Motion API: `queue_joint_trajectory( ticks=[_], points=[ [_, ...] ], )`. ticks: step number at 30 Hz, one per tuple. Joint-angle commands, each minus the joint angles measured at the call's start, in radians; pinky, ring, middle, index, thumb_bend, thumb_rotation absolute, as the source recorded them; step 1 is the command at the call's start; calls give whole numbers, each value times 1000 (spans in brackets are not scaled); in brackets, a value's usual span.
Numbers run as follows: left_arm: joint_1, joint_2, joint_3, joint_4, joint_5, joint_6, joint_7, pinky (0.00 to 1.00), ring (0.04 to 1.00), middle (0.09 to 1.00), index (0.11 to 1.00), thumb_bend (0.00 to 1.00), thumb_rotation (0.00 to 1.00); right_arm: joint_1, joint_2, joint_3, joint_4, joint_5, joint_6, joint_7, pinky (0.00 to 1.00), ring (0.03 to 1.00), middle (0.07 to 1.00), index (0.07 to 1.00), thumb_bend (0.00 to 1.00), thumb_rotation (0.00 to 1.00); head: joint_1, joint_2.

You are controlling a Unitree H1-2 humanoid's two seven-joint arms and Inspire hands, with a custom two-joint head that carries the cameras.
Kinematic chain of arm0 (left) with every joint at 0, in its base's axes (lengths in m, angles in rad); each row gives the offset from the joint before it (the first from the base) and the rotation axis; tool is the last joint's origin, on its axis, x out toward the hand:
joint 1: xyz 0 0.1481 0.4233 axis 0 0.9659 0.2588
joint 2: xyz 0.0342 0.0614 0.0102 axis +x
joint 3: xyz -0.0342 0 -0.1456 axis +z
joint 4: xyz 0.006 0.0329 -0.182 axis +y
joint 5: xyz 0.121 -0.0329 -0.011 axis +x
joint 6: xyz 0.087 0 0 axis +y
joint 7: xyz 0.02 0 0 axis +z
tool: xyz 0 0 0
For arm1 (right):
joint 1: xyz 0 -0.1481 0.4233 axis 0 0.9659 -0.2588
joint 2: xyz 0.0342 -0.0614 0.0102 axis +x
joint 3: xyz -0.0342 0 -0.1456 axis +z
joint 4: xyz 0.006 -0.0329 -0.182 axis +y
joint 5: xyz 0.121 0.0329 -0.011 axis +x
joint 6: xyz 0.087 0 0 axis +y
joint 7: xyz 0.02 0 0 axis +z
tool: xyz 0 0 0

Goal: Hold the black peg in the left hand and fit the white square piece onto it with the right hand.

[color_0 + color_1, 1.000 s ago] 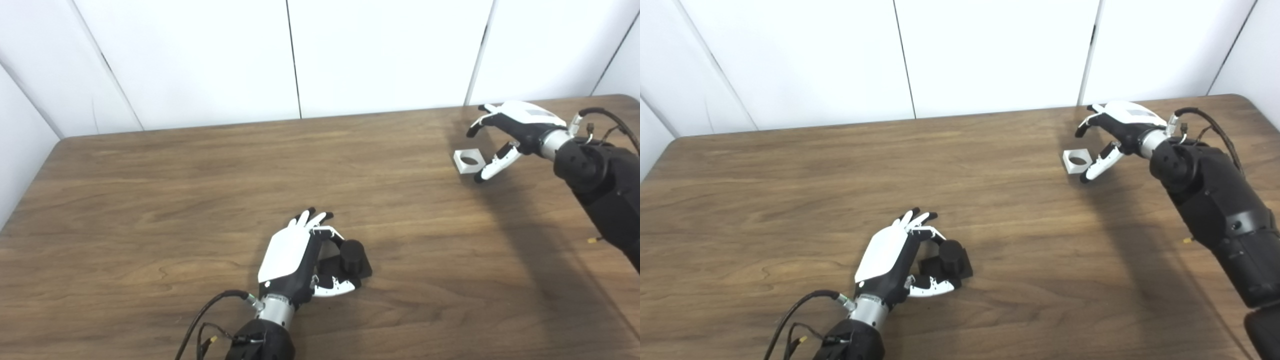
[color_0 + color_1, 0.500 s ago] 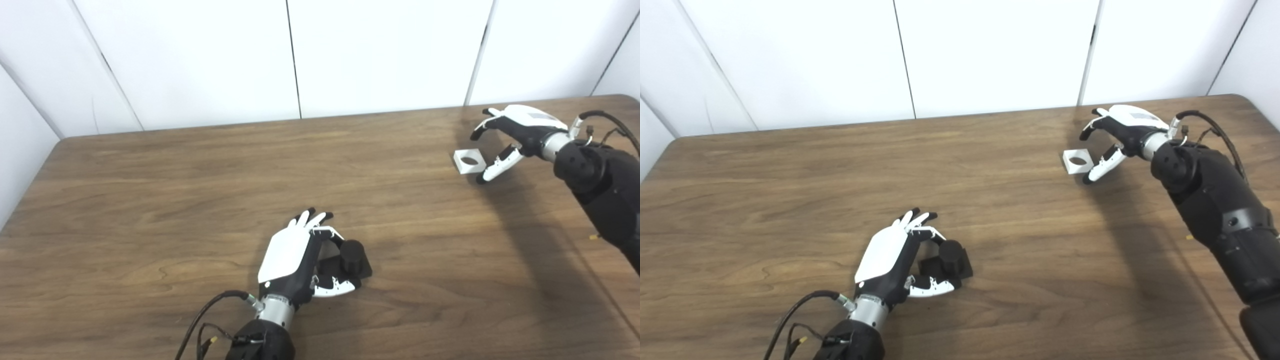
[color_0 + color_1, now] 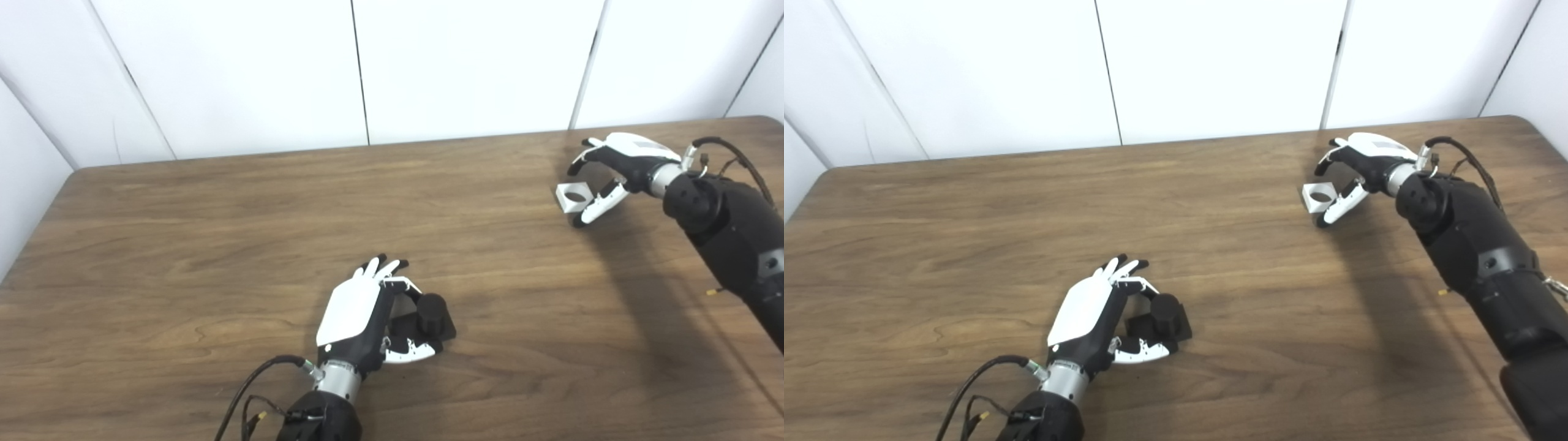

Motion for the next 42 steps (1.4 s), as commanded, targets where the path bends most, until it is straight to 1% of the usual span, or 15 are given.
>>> queue_joint_trajectory(
  ticks=[1, 5, 12, 20, 26, 30, 32, 33, 34, 35, 36, 38, 42],
  points=[
    [-2, 8, 0, 39, 24, 15, -13, 1000, 1000, 920, 491, 518, 69, -68, -12, 0, -3, -7, -27, -29, 1000, 1000, 1000, 756, 898, 285, -2, 0],
    [-6, 8, 2, 40, 23, 12, -10, 1000, 1000, 918, 491, 518, 69, -77, -5, 6, 5, -8, -30, -28, 1000, 1000, 1000, 755, 899, 283, -2, 1],
    [-6, 4, 7, 42, 16, 9, -2, 1000, 1000, 919, 491, 518, 69, -92, 10, 23, 13, -17, -13, -13, 1000, 1000, 1000, 760, 894, 274, 3, 3],
    [-8, 4, 7, 41, 23, 13, -6, 1000, 1000, 920, 492, 519, 69, -94, 3, 33, 16, -24, -14, -5, 1000, 1000, 989, 752, 888, 257, -2, 6],
    [-10, -1, 5, 41, 23, 16, -8, 1000, 1000, 921, 492, 519, 70, -95, -3, 38, 27, -20, -28, 2, 1000, 1000, 981, 695, 868, 242, 1, 5],
    [-10, -3, 8, 41, 20, 16, -5, 1000, 1000, 923, 492, 518, 69, -101, -7, 44, 42, -20, -44, 3, 1000, 1000, 971, 660, 833, 248, 2, 7],
    [-10, -4, 10, 42, 18, 16, -5, 1000, 1000, 922, 491, 519, 69, -104, -9, 47, 46, -22, -48, 4, 1000, 1000, 967, 648, 811, 259, 1, 6],
    [-10, -4, 10, 43, 18, 16, -4, 1000, 1000, 922, 491, 519, 68, -105, -10, 48, 47, -23, -50, 4, 1000, 1000, 966, 646, 788, 283, 0, 6],
    [-11, -4, 10, 44, 18, 15, -4, 1000, 1000, 921, 491, 519, 68, -105, -10, 48, 48, -23, -52, 3, 1000, 1000, 961, 640, 749, 328, 0, 6],
    [-11, -3, 11, 44, 19, 14, -3, 1000, 1000, 921, 491, 519, 68, -105, -13, 48, 49, -22, -61, -2, 1000, 1000, 961, 639, 747, 331, 2, 6],
    [-11, -2, 11, 45, 21, 13, -2, 1000, 1000, 921, 491, 519, 68, -105, -14, 48, 51, -22, -68, -5, 993, 1000, 954, 638, 719, 382, 2, 6],
    [-11, -2, 11, 46, 21, 10, 2, 1000, 1000, 920, 491, 519, 68, -104, -16, 45, 55, -20, -80, -11, 993, 1000, 947, 634, 716, 423, 2, 5],
    [-13, -2, 11, 46, 21, 9, 7, 1000, 1000, 917, 491, 519, 68, -104, -18, 38, 63, -14, -91, -23, 1000, 1000, 935, 623, 744, 471, 5, 4]
  ],
)
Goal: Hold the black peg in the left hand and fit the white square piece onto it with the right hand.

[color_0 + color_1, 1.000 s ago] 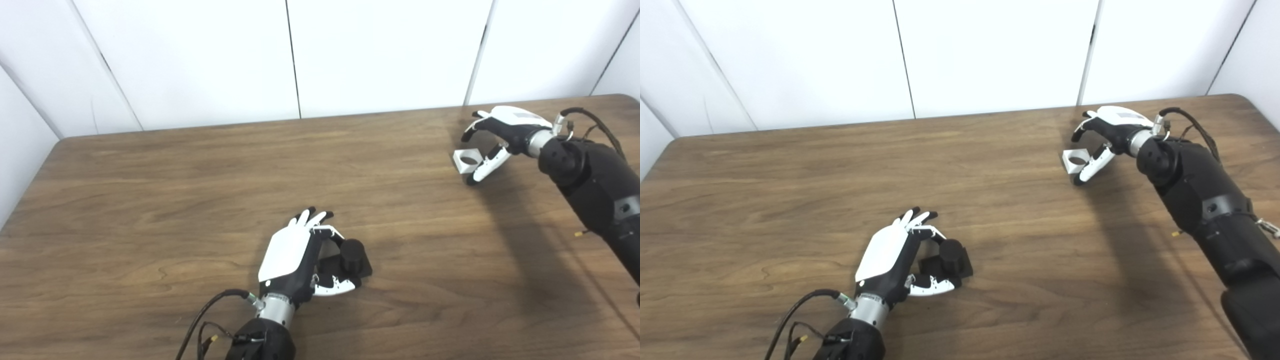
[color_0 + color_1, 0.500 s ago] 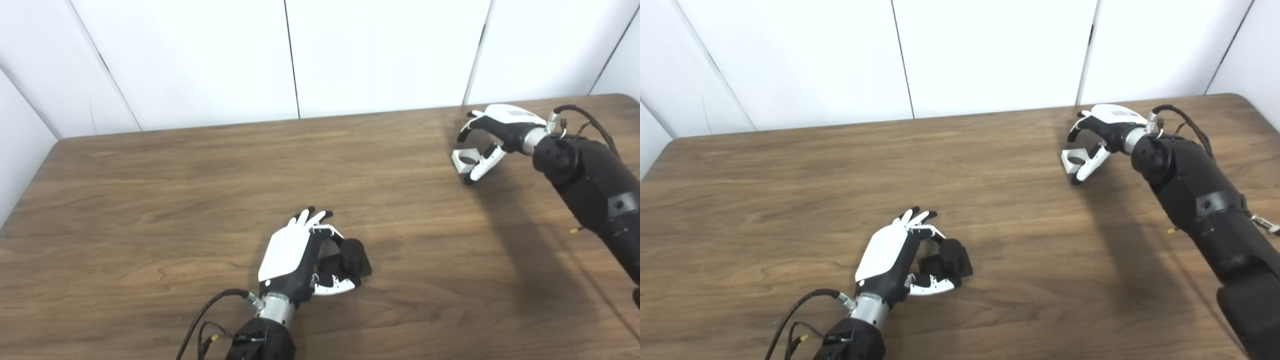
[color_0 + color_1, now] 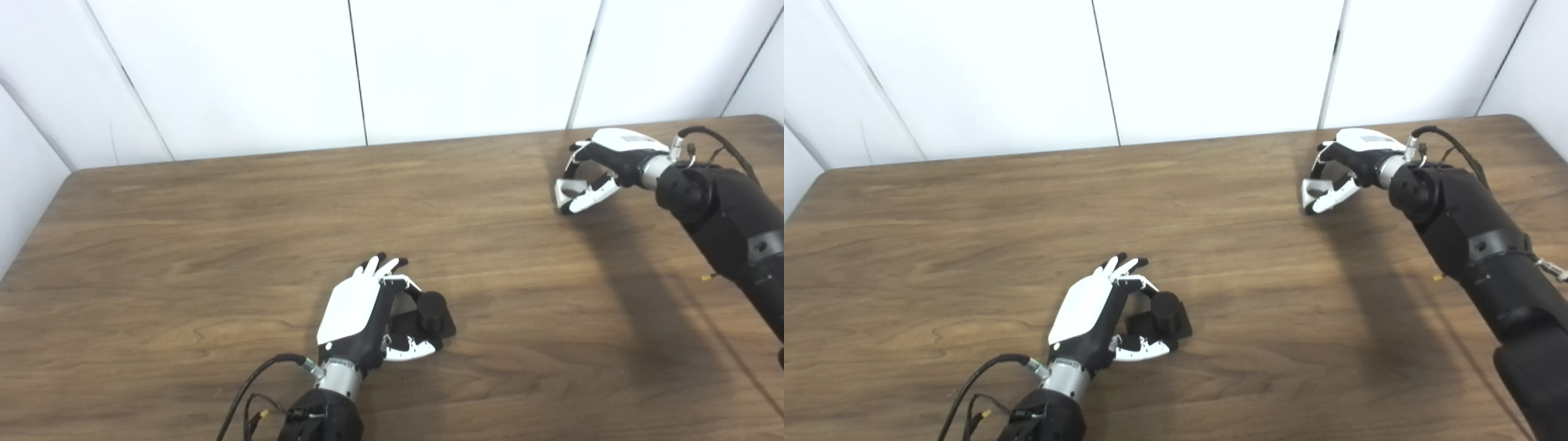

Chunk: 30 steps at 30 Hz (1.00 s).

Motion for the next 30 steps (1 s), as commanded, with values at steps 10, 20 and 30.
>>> queue_joint_trajectory(
  ticks=[10, 20, 30],
  points=[
    [-9, 11, 3, 28, 20, 9, -10, 1000, 1000, 922, 491, 519, 68, -51, -23, -16, 17, 7, -62, -62, 986, 1000, 905, 586, 809, 521, 2, -1],
    [-16, 12, 5, 34, 22, 8, -6, 1000, 1000, 922, 491, 519, 69, -53, -25, -18, 21, 7, -76, -71, 968, 1000, 893, 581, 830, 503, 0, -7],
    [-20, 11, 7, 50, 17, -14, 19, 1000, 1000, 914, 491, 519, 69, -60, -33, -17, 11, 13, -58, -30, 974, 1000, 914, 619, 930, 405, -2, -12]
  ],
)
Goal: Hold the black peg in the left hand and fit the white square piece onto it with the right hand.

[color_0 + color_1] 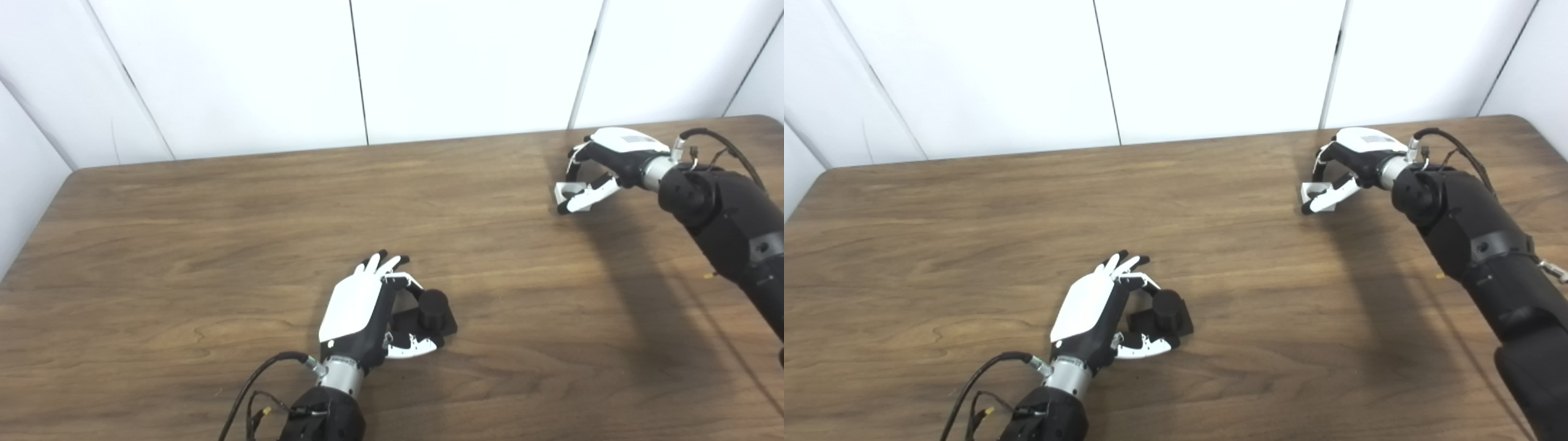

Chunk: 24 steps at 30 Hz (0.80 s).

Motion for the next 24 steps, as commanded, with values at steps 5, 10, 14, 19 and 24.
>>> queue_joint_trajectory(
  ticks=[5, 10, 14, 19, 24],
  points=[
    [-10, 8, 9, 32, 21, 6, -1, 1000, 1000, 914, 491, 519, 70, -66, -24, -13, -13, 0, 17, 3, 976, 1000, 919, 632, 963, 303, 0, 2],
    [-8, 7, 11, 30, 21, 4, -1, 1000, 1000, 913, 491, 519, 69, -70, -22, -8, -8, -4, 22, 3, 981, 1000, 921, 638, 971, 250, 1, 3],
    [-8, 4, 13, 26, 20, 5, -2, 1000, 1000, 913, 491, 519, 69, -71, -24, -3, -14, -8, 23, 9, 987, 1000, 922, 637, 950, 190, 0, 2],
    [-7, 1, 13, 25, 23, 5, 0, 1000, 1000, 912, 491, 519, 68, -71, -25, -1, -11, -8, 11, 3, 981, 1000, 915, 612, 907, 142, -1, 5],
    [-8, -1, 15, 30, 22, 3, 4, 1000, 1000, 911, 491, 520, 68, -70, -26, -1, -9, -6, 5, 2, 985, 1000, 912, 593, 865, 136, 1, 3]
  ],
)
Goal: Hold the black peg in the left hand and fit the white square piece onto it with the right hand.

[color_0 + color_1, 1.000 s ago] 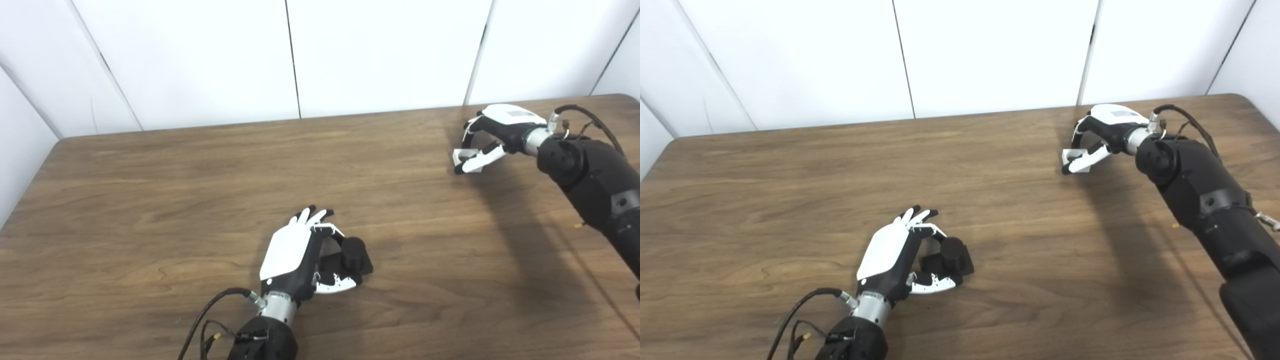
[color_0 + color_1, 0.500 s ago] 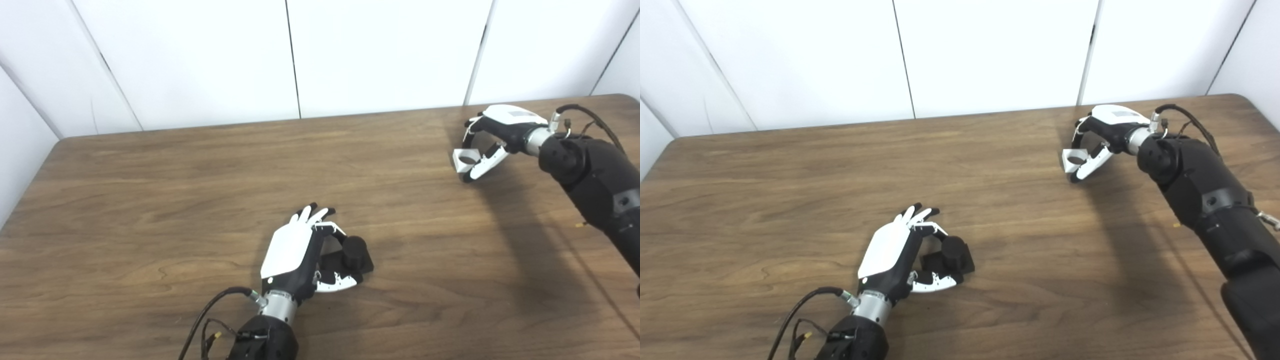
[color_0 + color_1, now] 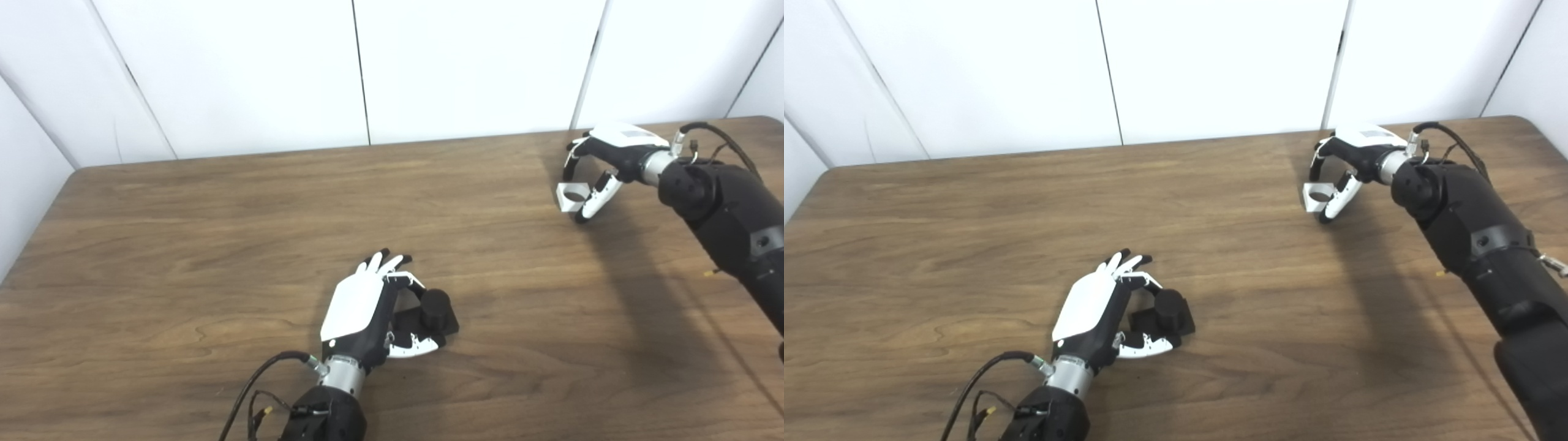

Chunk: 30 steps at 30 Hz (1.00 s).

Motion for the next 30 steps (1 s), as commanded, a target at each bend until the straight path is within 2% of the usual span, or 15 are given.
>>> queue_joint_trajectory(
  ticks=[1, 3, 4, 6, 17, 30],
  points=[
    [-8, 7, 7, 26, 23, 14, 3, 1000, 1000, 911, 491, 520, 68, -54, -27, -5, -8, -5, -6, -4, 985, 1000, 911, 591, 860, 136, 0, 0],
    [-8, 8, 8, 29, 23, 11, 8, 1000, 1000, 909, 491, 520, 68, -54, -26, -4, -1, -5, -13, -10, 989, 1000, 910, 523, 634, 141, 1, 1],
    [-9, 8, 8, 29, 23, 10, 9, 1000, 1000, 909, 490, 520, 68, -55, -26, -3, 2, -6, -17, -12, 989, 1000, 909, 508, 581, 142, 1, 0],
    [-9, 9, 9, 30, 20, 8, 9, 1000, 1000, 909, 490, 520, 69, -56, -27, 0, 10, -8, -32, -18, 988, 1000, 904, 495, 539, 142, 1, -1],
    [-11, 9, 12, 30, 19, 2, 16, 1000, 1000, 908, 490, 519, 68, -59, -25, 2, 7, -12, -10, -3, 992, 1000, 889, 488, 525, 143, 0, 1],
    [-17, 11, 15, 38, 16, 3, 18, 1000, 1000, 909, 490, 520, 69, -55, -25, 3, 10, -16, -19, -15, 985, 1000, 888, 488, 525, 141, 2, -2]
  ],
)
